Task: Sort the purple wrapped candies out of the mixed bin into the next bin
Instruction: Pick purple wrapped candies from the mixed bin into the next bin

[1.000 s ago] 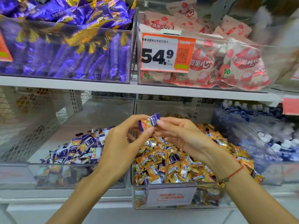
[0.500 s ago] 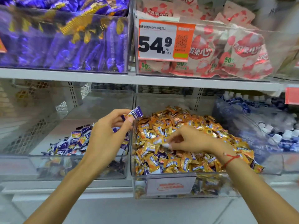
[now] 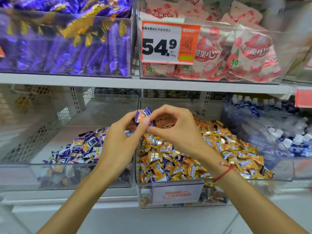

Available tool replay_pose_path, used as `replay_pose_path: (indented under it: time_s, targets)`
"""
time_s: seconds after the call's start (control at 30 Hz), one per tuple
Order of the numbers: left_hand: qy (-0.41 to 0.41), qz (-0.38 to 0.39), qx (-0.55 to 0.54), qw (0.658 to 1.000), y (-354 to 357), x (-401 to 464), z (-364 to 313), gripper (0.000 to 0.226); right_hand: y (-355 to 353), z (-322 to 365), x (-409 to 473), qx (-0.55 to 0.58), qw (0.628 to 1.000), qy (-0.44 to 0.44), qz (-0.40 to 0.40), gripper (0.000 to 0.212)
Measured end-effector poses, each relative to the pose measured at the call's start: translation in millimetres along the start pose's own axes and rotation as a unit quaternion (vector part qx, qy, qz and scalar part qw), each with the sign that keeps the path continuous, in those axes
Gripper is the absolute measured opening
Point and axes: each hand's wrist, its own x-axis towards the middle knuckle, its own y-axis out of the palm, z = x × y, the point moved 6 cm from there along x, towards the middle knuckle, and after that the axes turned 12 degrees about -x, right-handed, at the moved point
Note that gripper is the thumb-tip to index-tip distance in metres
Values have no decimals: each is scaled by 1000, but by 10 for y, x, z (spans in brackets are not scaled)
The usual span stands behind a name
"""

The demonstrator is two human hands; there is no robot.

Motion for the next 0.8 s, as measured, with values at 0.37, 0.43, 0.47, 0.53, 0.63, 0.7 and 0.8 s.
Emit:
replay_pose_path:
  time_s: [0.37,0.43,0.47,0.53,0.63,0.7,0.8]
  targets:
    - [-58,-1,367,928,-490,-25,348,36,349,-857,-26,-448,855,17,261,37]
    - [-52,17,382,923,-494,-33,384,36,303,-830,24,-460,856,2,237,32]
    - [-50,23,389,920,-498,-28,394,36,234,-811,46,-438,870,16,227,31]
    - [-45,26,392,919,-496,-20,381,35,6,-776,45,-390,896,53,205,32]
    - [-1,5,344,939,-450,-10,247,33,-329,-788,-118,-407,876,71,249,28]
    - [24,12,280,960,-351,-23,144,35,-426,-844,-286,-448,824,77,338,28]
    - [39,75,251,964,-125,-72,131,42,-331,-828,-301,-409,850,79,323,27]
